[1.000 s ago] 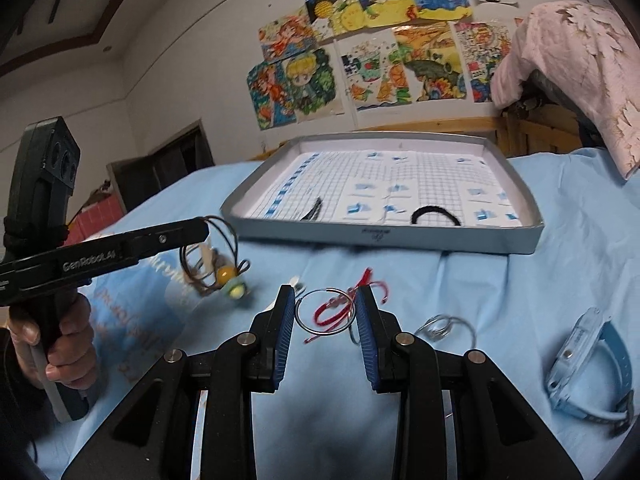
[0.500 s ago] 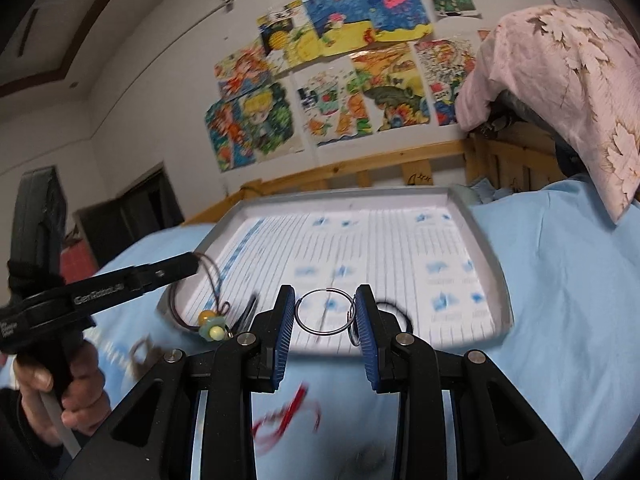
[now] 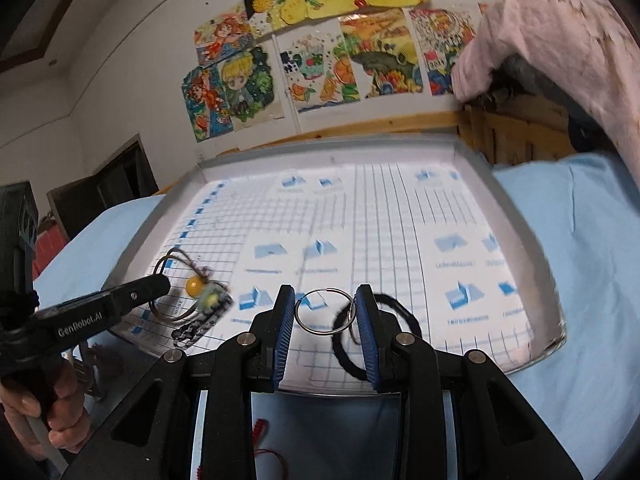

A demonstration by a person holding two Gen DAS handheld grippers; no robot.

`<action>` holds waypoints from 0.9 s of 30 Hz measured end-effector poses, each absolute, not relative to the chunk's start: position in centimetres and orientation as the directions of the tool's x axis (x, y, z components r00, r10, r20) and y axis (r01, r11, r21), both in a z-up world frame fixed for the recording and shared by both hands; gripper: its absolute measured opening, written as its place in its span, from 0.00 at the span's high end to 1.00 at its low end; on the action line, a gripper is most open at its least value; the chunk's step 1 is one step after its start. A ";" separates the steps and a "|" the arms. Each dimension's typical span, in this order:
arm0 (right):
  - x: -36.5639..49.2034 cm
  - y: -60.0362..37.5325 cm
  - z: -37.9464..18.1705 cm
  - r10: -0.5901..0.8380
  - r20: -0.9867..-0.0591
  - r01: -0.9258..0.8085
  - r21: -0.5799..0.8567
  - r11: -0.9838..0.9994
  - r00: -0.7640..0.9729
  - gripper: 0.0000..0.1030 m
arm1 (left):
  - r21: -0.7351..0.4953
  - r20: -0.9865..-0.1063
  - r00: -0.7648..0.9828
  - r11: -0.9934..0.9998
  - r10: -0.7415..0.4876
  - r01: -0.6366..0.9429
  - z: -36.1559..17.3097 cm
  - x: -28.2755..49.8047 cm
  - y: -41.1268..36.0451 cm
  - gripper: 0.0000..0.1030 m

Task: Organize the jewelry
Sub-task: 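Carry the hair tie and ring into the gray tray and open both grippers, then withdraw both tools from the tray back over the bed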

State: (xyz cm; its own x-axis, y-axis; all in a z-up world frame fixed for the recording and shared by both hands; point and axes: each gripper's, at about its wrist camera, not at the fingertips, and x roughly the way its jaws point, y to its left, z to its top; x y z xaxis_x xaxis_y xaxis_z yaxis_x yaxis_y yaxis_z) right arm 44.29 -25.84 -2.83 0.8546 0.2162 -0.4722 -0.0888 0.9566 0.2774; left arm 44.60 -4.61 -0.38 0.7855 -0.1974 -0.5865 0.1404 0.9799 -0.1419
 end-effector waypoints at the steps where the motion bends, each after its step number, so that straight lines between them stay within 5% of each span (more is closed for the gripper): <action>1: 44.4 -26.0 -3.1 0.221 -0.474 -0.090 0.283 0.955 0.852 0.73 | -0.137 -0.586 0.787 0.981 -0.193 0.139 -0.3 44.6 -4.8 0.97; 5: 44.3 -25.9 -3.3 0.222 -0.470 -0.094 0.281 0.955 0.854 0.68 | -0.136 -0.591 0.784 0.981 -0.192 0.138 -0.2 44.6 -4.8 0.97; 12: 42.6 -26.8 -2.2 0.126 -0.455 -0.014 0.240 0.971 0.881 0.42 | -0.162 -0.563 0.800 0.977 -0.208 0.139 0.4 43.7 -4.1 0.93; 14: 41.8 -27.1 -1.4 0.108 -0.441 -0.004 0.230 0.973 0.891 0.34 | -0.167 -0.560 0.803 0.977 -0.202 0.130 0.7 43.2 -3.9 0.78; 18: 40.0 -27.5 0.6 0.077 -0.406 0.006 0.200 0.980 0.911 0.25 | -0.175 -0.502 0.843 0.977 -0.192 0.119 1.8 41.4 -3.3 0.33; 20: 39.0 -27.4 1.3 0.066 -0.390 0.004 0.176 0.984 0.918 0.19 | -0.166 -0.480 0.857 0.979 -0.185 0.119 2.5 40.4 -3.2 0.31; 25: 35.1 -27.7 2.8 0.037 -0.342 0.013 0.142 0.990 0.939 0.09 | -0.130 -0.417 0.896 0.986 -0.149 0.104 3.8 36.8 -2.7 0.01; 27: 33.7 -27.7 3.6 0.036 -0.334 0.009 0.131 0.991 0.942 0.08 | -0.109 -0.394 0.909 0.989 -0.133 0.097 4.2 35.0 -2.4 0.00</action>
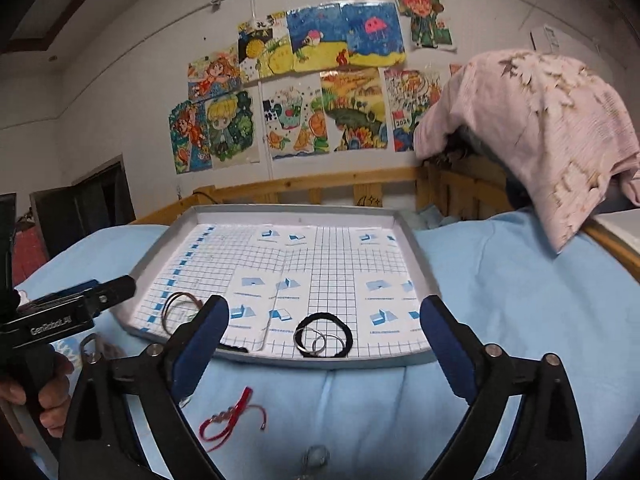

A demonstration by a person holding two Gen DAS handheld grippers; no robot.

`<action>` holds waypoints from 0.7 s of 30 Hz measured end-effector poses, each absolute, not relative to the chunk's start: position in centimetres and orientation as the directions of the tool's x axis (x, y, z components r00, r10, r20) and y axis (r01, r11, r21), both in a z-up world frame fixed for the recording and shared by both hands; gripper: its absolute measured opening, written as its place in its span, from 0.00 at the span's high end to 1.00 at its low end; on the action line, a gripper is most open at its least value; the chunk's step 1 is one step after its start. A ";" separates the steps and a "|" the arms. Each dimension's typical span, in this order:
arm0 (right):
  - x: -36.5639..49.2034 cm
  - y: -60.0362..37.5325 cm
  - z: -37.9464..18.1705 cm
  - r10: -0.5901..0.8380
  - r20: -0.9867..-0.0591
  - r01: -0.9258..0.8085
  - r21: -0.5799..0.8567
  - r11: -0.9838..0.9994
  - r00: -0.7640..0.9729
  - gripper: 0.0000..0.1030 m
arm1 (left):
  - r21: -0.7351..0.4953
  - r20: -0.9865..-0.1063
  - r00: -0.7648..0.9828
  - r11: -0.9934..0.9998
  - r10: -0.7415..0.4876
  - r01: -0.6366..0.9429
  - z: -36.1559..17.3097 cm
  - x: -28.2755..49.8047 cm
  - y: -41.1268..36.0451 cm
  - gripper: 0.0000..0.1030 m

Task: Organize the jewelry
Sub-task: 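Withdraw both tools from the tray back over the bed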

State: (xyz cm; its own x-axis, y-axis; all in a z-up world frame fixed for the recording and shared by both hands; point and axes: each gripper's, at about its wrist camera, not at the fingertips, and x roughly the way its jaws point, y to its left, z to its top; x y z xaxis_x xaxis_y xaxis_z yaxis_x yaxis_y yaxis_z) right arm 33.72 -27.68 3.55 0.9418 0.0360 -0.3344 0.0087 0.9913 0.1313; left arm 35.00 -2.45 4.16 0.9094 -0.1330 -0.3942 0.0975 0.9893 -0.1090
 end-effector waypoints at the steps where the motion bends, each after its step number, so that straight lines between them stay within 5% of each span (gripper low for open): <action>1: 33.1 -27.6 3.9 0.038 -0.329 0.004 0.127 0.992 0.944 0.06 | -0.103 -0.389 0.912 0.990 -0.130 0.097 4.3 34.1 -2.3 0.00; 21: 17.6 -25.6 4.4 0.041 -0.204 -0.027 0.069 0.997 0.978 0.02 | -0.051 -0.321 0.943 0.995 -0.094 0.082 3.9 18.4 -0.1 0.00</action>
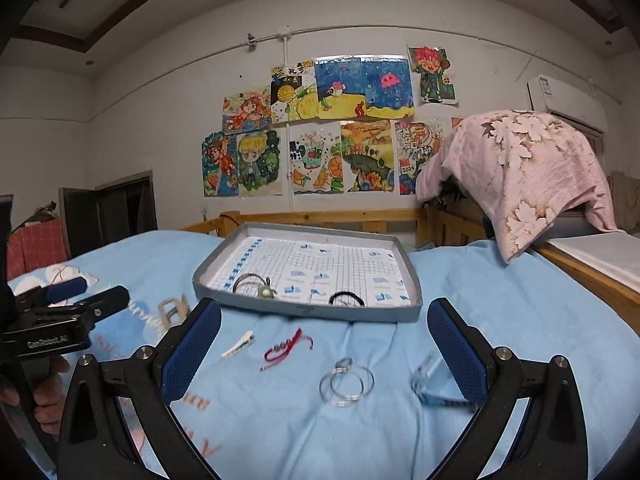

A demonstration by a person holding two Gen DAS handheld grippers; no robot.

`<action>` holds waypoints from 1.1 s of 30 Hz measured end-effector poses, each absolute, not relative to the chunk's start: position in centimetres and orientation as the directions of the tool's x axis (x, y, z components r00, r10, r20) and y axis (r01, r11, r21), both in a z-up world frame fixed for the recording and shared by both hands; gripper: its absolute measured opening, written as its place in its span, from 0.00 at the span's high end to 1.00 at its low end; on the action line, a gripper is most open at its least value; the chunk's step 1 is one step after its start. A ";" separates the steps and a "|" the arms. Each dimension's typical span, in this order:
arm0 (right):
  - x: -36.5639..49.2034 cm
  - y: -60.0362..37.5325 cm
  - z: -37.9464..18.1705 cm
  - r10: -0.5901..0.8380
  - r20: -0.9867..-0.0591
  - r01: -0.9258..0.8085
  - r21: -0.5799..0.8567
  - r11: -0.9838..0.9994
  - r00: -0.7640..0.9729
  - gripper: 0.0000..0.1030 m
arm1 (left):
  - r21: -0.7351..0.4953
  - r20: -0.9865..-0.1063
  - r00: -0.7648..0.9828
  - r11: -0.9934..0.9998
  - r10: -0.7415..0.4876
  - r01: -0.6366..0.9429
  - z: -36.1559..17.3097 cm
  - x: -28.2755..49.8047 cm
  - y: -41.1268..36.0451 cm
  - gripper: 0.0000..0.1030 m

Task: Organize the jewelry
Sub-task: 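Withdraw both tools from the tray back over the bed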

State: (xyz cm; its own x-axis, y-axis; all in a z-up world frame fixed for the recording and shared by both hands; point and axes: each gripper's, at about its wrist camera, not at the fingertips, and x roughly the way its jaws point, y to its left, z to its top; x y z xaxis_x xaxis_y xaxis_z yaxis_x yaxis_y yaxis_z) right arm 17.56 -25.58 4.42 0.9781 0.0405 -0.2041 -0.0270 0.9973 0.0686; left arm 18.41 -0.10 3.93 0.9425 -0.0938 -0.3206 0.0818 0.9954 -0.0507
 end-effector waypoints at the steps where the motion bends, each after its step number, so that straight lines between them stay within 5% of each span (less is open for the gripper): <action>1: 17.1 -25.5 4.3 0.040 -0.210 -0.026 0.067 0.997 0.977 0.02 | -0.052 -0.323 0.942 0.995 -0.093 0.081 3.7 17.9 0.1 0.00; 33: 13.7 -25.7 -0.9 0.037 -0.356 0.013 0.136 0.991 0.934 0.02 | -0.022 -0.379 0.924 0.999 -0.049 0.044 -0.2 13.7 1.4 0.00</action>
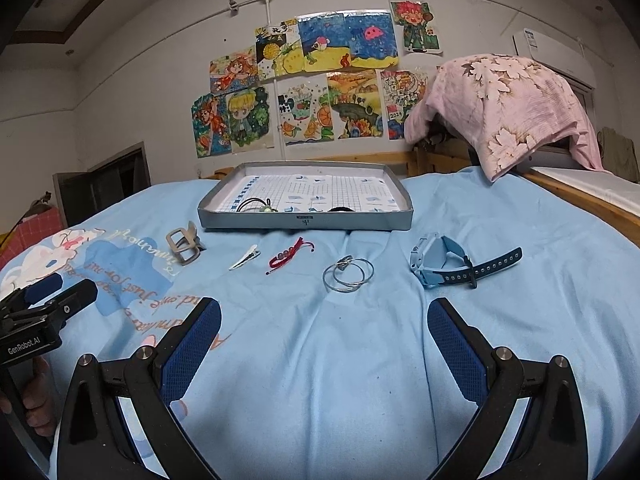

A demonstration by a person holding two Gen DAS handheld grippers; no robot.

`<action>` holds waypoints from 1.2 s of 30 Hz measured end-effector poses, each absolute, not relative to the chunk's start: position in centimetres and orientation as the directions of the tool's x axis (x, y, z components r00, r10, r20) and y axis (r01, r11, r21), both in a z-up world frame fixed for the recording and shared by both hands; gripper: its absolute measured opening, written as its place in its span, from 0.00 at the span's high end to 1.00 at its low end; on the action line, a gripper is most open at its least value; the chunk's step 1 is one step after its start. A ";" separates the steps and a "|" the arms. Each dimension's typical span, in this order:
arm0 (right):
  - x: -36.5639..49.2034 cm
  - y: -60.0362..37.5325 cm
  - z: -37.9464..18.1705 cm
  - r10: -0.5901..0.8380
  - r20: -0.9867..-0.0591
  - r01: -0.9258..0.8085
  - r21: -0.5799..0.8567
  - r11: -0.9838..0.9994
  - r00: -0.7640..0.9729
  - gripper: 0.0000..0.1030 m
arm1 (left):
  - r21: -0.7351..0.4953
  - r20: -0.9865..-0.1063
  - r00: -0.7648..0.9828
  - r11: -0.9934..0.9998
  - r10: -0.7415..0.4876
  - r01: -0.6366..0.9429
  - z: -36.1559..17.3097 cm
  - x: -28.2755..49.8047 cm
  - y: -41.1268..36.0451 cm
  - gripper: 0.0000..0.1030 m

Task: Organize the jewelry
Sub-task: 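Withdraw both tools from the tray back over the bed, then grasp the silver claw clip with left gripper while right gripper grasps the red beaded bracelet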

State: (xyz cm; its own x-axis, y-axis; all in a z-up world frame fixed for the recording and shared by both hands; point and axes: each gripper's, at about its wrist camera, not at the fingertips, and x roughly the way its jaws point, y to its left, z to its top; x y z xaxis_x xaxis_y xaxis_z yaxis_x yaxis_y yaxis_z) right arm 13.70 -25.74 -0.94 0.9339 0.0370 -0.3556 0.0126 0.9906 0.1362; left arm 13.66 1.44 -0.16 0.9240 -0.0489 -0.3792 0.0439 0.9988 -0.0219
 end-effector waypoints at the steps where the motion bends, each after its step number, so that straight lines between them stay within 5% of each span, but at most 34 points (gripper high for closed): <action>1: 13.8 -25.8 -0.9 0.040 -0.356 0.010 0.138 0.990 0.934 0.02 | -0.023 -0.383 0.922 0.999 -0.048 0.043 -0.1 13.8 1.5 0.00; 29: 25.0 -24.3 0.0 0.230 -0.402 -0.167 0.186 0.968 0.886 0.03 | 0.016 -0.498 0.864 0.995 -0.077 0.098 0.8 27.3 2.8 0.00; 33: 28.0 -23.8 -0.4 0.233 -0.427 -0.160 0.201 0.967 0.874 0.20 | 0.079 -0.500 0.864 0.990 -0.060 0.115 0.4 29.6 2.1 0.00; 36: 30.1 -23.3 -1.0 0.237 -0.450 -0.157 0.207 0.966 0.861 0.24 | 0.095 -0.508 0.859 0.987 -0.064 0.129 0.1 31.4 1.8 0.00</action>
State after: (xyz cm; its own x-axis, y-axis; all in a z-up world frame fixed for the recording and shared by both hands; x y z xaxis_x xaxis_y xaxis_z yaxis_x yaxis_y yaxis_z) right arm 30.09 -23.31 -1.03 0.8607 0.2371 -0.4505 -0.1575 0.9655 0.2074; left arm 31.36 1.85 0.07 0.8591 -0.0635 -0.5078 0.1291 0.9871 0.0950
